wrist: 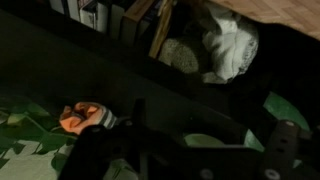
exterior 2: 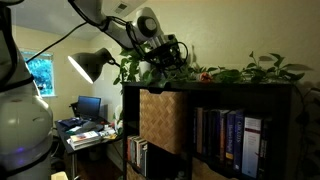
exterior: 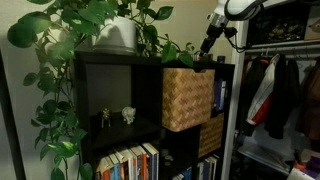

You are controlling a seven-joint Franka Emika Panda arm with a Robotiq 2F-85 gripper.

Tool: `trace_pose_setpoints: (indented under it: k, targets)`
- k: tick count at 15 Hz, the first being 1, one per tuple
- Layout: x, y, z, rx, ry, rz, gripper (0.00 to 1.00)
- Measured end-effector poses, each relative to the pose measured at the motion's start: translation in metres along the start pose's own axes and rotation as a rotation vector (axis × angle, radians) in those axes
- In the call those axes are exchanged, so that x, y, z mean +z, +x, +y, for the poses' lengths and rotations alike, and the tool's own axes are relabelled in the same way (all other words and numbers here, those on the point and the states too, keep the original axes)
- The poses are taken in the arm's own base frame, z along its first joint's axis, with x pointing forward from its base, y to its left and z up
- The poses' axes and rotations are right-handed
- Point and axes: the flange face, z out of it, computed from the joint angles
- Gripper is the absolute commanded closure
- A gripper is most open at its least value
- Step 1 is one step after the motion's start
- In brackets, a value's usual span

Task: Slide open the basket, put the socks inside it, and then slide it back into the shelf

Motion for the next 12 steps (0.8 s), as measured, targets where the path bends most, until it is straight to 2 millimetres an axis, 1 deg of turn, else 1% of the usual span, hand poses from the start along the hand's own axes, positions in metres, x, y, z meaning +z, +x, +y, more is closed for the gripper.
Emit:
trace_pose_setpoints:
  k: [2,5,8,12]
  targets:
    - [-0.003,0.003,0.013,0.020,-0.017,0.034,0.00]
    - [0.002,0.006,0.028,0.041,-0.035,0.073,0.00]
    - [0.016,0.011,0.040,0.056,-0.059,0.111,0.00]
    - [0.034,0.024,0.053,0.062,-0.083,0.142,0.00]
